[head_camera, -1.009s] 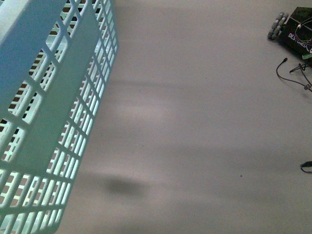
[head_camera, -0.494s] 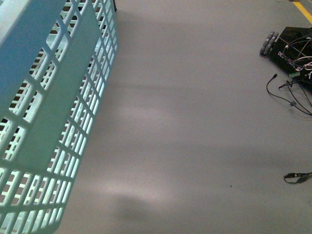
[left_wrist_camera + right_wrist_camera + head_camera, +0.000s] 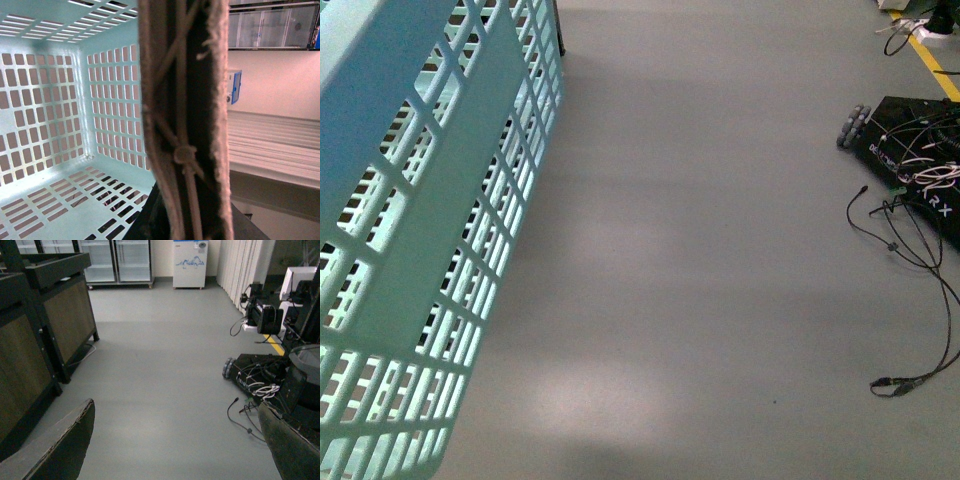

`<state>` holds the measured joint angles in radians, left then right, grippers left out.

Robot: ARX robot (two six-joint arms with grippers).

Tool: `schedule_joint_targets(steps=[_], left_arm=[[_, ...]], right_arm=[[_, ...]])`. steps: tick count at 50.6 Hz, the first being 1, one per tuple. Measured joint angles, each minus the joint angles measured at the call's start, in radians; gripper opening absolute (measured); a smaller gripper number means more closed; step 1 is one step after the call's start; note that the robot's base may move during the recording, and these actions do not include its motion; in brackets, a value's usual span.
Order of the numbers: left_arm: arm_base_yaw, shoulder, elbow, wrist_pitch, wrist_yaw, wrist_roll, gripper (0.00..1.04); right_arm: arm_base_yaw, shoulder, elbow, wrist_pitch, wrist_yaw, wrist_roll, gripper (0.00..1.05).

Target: Pick lemon and mango into basket

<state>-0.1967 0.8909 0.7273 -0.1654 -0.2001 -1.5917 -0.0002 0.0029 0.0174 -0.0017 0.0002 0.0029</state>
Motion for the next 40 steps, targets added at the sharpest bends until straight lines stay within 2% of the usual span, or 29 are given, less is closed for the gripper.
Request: schedule_joint_targets(steps=[40], left_arm=[[0.0, 0.0, 0.001, 0.0, -0.002, 0.0, 0.05]], right_arm=[[0.0, 0.0, 0.0, 0.0, 0.0, 0.0, 0.96]])
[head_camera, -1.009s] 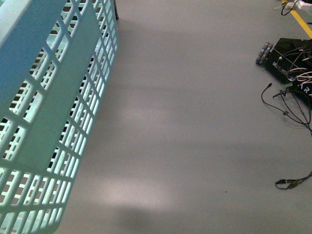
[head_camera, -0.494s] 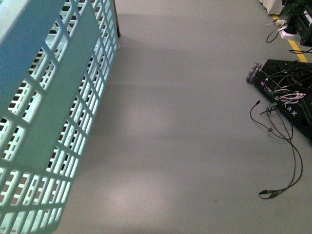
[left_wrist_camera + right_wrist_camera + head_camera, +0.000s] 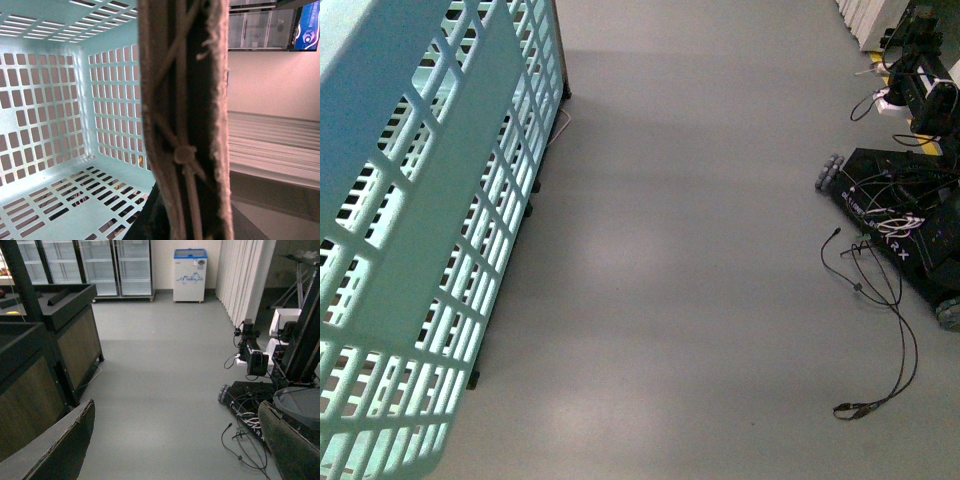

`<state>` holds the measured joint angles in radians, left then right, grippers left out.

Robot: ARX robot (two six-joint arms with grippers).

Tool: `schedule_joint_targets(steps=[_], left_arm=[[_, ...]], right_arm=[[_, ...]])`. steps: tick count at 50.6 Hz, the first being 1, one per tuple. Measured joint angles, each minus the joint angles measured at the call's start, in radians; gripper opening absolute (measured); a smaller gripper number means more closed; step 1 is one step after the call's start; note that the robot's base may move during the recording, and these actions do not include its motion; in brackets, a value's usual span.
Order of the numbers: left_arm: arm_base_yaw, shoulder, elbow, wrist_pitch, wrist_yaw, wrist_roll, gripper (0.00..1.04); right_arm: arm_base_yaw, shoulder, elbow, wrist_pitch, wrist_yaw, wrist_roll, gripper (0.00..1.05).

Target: Pick lemon and mango into basket

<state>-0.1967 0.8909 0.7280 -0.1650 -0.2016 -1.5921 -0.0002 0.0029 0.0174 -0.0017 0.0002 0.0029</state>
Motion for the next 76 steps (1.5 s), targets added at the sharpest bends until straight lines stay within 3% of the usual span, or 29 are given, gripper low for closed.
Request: schedule_joint_targets(steps=[76], left_arm=[[-0.005, -0.001, 0.003, 0.0, 0.002, -0.002, 0.05]], right_arm=[[0.0, 0.0, 0.0, 0.0, 0.001, 0.0, 0.96]])
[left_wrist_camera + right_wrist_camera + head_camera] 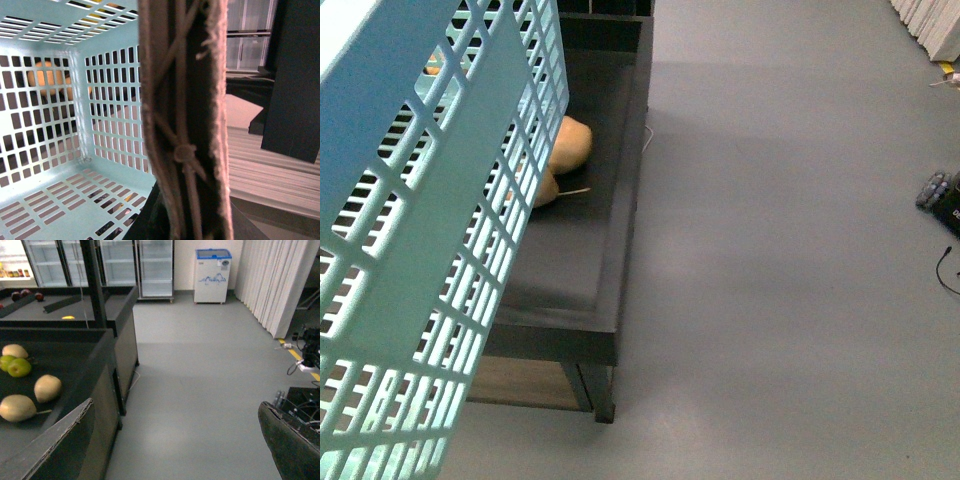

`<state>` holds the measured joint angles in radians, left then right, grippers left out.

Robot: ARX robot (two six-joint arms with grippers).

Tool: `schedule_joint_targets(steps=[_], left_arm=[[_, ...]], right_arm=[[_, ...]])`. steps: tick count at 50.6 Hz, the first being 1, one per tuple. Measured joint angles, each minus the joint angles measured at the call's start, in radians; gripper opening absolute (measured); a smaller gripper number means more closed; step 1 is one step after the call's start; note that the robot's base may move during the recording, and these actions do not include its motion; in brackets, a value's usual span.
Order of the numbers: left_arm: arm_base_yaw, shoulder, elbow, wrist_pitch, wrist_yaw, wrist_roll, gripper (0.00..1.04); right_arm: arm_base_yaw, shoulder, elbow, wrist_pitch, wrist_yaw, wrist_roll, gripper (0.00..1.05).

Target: Pick lemon and mango into basket

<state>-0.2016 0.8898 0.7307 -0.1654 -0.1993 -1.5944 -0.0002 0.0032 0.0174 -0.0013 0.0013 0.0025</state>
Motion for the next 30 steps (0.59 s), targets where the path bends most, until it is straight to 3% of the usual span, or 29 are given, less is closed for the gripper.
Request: schedule_joint_targets(steps=[30], left_arm=[[0.0, 0.0, 0.0, 0.0, 0.0, 0.0, 0.05]], right_arm=[[0.0, 0.0, 0.0, 0.0, -0.002, 0.0, 0.96]])
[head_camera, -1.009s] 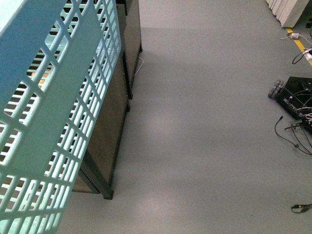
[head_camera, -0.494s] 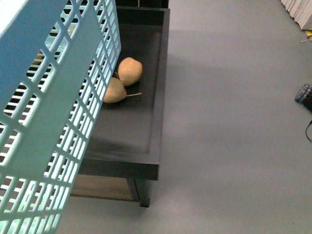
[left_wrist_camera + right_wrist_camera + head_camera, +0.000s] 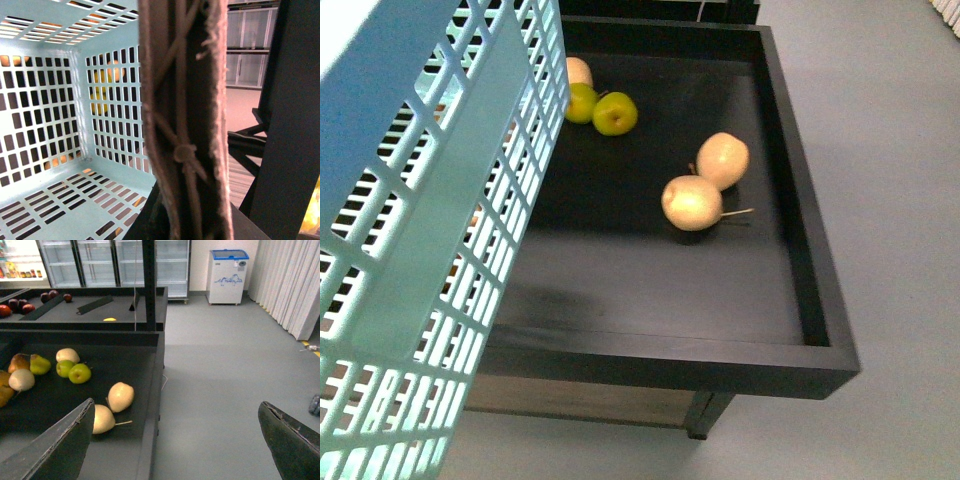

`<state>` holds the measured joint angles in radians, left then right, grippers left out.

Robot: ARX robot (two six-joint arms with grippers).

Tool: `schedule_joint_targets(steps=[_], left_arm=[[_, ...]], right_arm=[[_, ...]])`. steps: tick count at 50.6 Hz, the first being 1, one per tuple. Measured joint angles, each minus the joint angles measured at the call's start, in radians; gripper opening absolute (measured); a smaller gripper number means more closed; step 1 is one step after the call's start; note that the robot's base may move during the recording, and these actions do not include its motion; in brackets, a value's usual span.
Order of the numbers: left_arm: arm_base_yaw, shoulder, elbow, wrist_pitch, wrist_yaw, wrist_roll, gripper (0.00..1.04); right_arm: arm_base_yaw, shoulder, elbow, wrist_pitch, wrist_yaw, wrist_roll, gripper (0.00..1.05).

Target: Pick lemon and mango into basket

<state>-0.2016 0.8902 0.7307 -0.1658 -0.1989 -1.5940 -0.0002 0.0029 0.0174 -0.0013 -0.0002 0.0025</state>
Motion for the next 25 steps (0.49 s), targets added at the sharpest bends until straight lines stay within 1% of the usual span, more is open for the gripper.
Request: schedule_joint_targets(steps=[25], left_arm=[[0.0, 0.0, 0.0, 0.0, -0.004, 0.0, 0.05]], right_arm=[[0.0, 0.0, 0.0, 0.0, 0.0, 0.0, 0.96]])
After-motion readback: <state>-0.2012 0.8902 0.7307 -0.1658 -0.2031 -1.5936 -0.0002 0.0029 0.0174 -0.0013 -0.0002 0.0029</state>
